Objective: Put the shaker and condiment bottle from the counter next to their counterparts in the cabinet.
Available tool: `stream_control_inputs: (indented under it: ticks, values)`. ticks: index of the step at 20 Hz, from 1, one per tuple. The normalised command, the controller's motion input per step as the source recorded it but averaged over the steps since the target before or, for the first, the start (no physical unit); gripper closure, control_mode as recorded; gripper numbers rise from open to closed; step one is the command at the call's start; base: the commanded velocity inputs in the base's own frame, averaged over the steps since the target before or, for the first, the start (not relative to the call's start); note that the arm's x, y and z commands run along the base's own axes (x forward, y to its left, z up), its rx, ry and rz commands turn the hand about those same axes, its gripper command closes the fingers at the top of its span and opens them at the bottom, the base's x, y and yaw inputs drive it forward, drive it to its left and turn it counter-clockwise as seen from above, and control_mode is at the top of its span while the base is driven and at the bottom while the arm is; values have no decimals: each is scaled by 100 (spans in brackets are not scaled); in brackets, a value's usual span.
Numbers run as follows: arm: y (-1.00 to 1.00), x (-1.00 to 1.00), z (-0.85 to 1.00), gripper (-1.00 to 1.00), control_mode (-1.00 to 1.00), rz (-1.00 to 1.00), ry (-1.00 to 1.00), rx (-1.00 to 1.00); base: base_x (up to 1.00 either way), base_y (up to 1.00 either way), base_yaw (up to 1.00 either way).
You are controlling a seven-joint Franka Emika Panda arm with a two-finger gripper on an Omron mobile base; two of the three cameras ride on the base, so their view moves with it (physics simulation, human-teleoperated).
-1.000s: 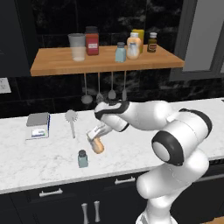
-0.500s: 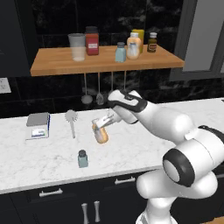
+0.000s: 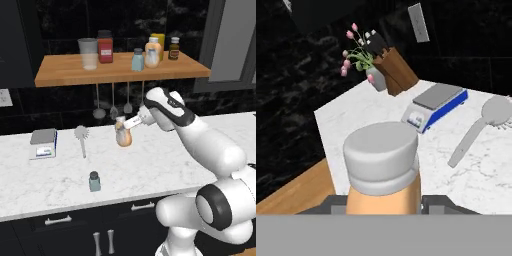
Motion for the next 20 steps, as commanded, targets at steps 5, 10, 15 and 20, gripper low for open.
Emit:
stream_control_inputs:
  ticks: [5, 10, 15, 20]
  values:
    - [-39, 0, 84, 100, -100, 0, -7, 18, 0, 0, 0]
    - [-8, -1, 17, 100, -100, 0, -11, 0, 0, 0, 0]
    - [-66, 0, 96, 100, -100, 1, -16, 2, 0, 0, 0]
    - [-79, 3, 100, 100, -100, 5, -14, 4, 0, 0, 0]
